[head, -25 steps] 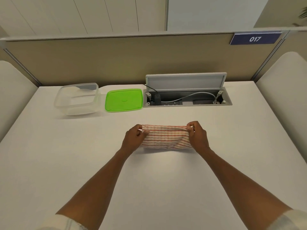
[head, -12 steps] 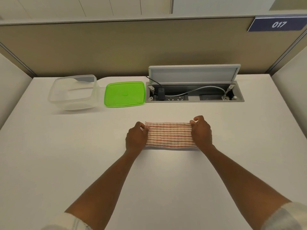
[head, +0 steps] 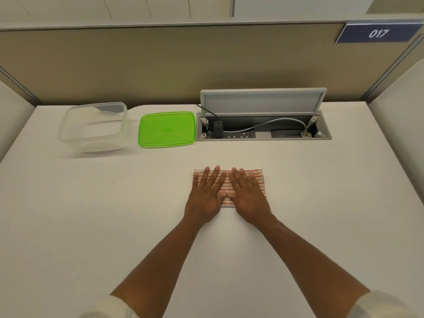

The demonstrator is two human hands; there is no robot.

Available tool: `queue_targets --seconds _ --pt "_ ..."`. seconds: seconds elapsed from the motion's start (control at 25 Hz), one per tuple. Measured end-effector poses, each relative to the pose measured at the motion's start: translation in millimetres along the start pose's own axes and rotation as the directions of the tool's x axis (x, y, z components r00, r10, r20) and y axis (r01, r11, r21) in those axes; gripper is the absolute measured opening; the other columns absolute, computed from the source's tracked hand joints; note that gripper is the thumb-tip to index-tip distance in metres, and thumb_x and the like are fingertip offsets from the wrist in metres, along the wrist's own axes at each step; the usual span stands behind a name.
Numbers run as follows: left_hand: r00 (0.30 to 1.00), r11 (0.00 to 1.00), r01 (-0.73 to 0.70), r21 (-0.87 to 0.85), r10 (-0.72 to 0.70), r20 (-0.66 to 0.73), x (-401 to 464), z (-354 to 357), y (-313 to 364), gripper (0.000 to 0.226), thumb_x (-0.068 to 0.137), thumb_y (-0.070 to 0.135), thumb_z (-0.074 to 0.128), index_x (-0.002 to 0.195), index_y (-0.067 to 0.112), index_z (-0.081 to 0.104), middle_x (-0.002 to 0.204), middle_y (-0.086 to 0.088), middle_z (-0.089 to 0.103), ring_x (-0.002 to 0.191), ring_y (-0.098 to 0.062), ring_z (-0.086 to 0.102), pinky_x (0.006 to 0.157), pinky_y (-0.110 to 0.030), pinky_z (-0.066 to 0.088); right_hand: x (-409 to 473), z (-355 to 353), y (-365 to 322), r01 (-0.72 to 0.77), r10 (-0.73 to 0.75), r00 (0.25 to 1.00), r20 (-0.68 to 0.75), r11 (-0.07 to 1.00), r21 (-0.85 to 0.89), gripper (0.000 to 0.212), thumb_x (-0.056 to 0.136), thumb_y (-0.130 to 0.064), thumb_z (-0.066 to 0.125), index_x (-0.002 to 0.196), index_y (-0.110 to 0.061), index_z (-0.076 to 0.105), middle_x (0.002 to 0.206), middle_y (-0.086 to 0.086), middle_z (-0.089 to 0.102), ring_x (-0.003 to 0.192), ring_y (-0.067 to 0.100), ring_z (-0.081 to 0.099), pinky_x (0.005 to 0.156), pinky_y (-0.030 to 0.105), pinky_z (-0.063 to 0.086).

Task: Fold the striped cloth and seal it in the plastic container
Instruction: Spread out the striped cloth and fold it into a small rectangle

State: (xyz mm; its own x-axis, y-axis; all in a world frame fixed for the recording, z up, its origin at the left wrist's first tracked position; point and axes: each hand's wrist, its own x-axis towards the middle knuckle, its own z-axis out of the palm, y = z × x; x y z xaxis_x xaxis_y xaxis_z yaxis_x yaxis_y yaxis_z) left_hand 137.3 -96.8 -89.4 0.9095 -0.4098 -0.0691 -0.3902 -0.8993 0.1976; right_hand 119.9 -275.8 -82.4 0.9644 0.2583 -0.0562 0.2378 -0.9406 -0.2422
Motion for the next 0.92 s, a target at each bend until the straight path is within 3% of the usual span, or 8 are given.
queue_targets --seconds 0.28,0.48,0.6,0.72,0.8,0.92 --pt "0.995 0.995 0.096 0.022 -0.095 -0.023 -1.5 1.8 -4.6 0.075 0.095 0.062 0.024 0.158 0.025 0.006 0.167 0.0 -0.004 0.153 -0.023 -0.007 0.121 -0.056 -0.002 -7.3 -7.0 28.4 -0.146 0.152 0.988 0.034 0.98 -0.137 0.078 0.093 -0.063 0.009 0.154 -0.017 -0.007 0.163 0.002 -0.011 0.149 0.021 -0.014 0.121 0.049 0.0" --pt "0.987 0.986 0.161 0.03 -0.161 -0.004 -3.9 -6.1 -0.6 0.072 0.096 0.063 0.019 0.157 0.03 0.001 0.167 0.003 -0.005 0.152 -0.026 -0.012 0.118 -0.06 -0.011 -14.4 -13.8 28.1 -0.256 0.256 0.965 0.057 0.967 -0.024 0.08 0.095 -0.059 0.024 0.153 -0.016 -0.011 0.162 0.005 -0.016 0.149 0.026 -0.011 0.122 0.047 0.003" --pt "0.97 0.974 0.22 -0.048 -0.224 -0.096 -7.7 -18.2 -1.9 0.069 0.099 0.057 0.025 0.158 0.028 0.005 0.166 0.001 -0.003 0.153 -0.027 -0.006 0.119 -0.057 -0.007 -20.4 -25.4 26.3 -0.348 0.354 0.935 0.005 0.916 0.2 0.081 0.097 -0.049 0.04 0.154 -0.014 -0.005 0.164 0.007 -0.002 0.149 0.029 0.012 0.12 0.047 0.018" --pt "0.832 0.84 0.474 -0.265 -0.525 -0.177 -15.4 -28.8 -1.0 0.062 0.099 0.048 0.037 0.152 0.017 0.029 0.158 -0.009 0.034 0.141 -0.032 0.033 0.113 -0.051 0.023 -19.4 -37.5 24.1 -0.529 0.577 0.815 -0.049 0.777 0.342 0.068 0.096 -0.039 0.051 0.148 -0.007 0.021 0.151 0.015 0.035 0.131 0.032 0.043 0.104 0.045 0.041" --pt "0.712 0.693 0.639 -0.334 -0.697 -0.085 -18.0 -36.0 1.3 0.055 0.098 0.05 0.04 0.139 0.013 0.045 0.139 -0.012 0.053 0.124 -0.034 0.048 0.101 -0.049 0.033 -19.3 -41.0 20.7 -0.604 0.656 0.754 -0.032 0.712 0.358 0.052 0.093 -0.034 0.057 0.132 -0.005 0.041 0.129 0.017 0.052 0.116 0.033 0.052 0.09 0.043 0.048" --pt "0.619 0.541 0.753 -0.374 -0.775 0.125 -13.6 -47.0 3.9 0.052 0.096 0.053 0.044 0.128 0.013 0.054 0.128 -0.011 0.06 0.12 -0.034 0.055 0.101 -0.048 0.034 -21.0 -41.4 12.7 -0.633 0.687 0.726 0.038 0.645 0.427 0.044 0.087 -0.027 0.064 0.121 -0.003 0.049 0.12 0.017 0.053 0.107 0.034 0.057 0.084 0.039 0.049"
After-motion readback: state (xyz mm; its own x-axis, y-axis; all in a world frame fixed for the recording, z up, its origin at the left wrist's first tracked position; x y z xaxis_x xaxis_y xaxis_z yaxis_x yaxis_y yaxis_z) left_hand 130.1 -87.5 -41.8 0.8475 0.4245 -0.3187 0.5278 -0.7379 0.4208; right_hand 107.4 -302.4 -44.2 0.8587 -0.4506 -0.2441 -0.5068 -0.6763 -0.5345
